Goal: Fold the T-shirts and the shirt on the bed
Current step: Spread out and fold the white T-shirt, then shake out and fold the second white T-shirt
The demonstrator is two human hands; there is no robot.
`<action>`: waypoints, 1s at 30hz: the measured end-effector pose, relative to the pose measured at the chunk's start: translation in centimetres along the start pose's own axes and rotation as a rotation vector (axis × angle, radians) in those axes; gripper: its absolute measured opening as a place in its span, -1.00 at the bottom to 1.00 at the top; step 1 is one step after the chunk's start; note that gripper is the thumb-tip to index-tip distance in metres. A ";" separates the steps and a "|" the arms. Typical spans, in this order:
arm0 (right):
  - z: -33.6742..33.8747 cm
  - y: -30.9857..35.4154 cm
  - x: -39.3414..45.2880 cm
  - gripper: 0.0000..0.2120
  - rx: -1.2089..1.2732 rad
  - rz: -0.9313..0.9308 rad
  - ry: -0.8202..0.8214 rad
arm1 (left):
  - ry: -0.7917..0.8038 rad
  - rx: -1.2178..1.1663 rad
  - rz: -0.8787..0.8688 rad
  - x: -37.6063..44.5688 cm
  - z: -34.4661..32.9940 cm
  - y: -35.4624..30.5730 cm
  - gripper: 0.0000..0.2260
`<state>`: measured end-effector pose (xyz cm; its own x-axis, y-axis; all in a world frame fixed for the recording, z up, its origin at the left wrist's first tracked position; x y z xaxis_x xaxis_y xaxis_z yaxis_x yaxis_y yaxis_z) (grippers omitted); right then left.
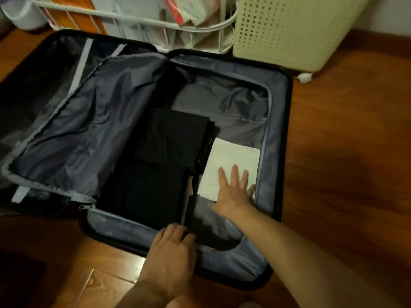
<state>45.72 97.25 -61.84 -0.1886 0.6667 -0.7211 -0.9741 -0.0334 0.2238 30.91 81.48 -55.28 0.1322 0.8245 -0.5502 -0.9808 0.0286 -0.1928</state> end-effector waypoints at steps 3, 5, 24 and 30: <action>-0.6 0.1 1.3 0.00 -0.234 0.017 -0.040 | -0.014 -0.051 -0.019 0.7 0.1 0.2 -0.71; -0.7 -0.1 1.6 -0.03 -0.332 0.028 -0.053 | 0.016 -0.065 -0.025 0.7 0.1 0.3 -0.65; 7.5 25.7 -26.8 -0.48 -0.383 0.288 0.023 | 0.009 -0.854 0.234 -28.4 12.1 11.4 -0.70; 9.1 46.7 -48.2 -0.57 -0.309 0.640 0.069 | -0.109 -1.056 0.640 -56.9 20.2 17.6 -0.69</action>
<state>10.49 70.32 -10.69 -0.7327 0.3976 -0.5523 -0.6585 -0.6190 0.4280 3.22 46.44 -10.95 -0.3902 0.5661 -0.7261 -0.2619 -0.8243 -0.5019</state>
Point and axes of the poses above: each hand's wrist, its own x-axis towards the middle knuckle, its own z-axis out of the back of the hand, y = z × x, the point moved 2 cm from there along x, towards the middle knuckle, and after that the axes turned 11 degrees about y, right-handed, at the moved point
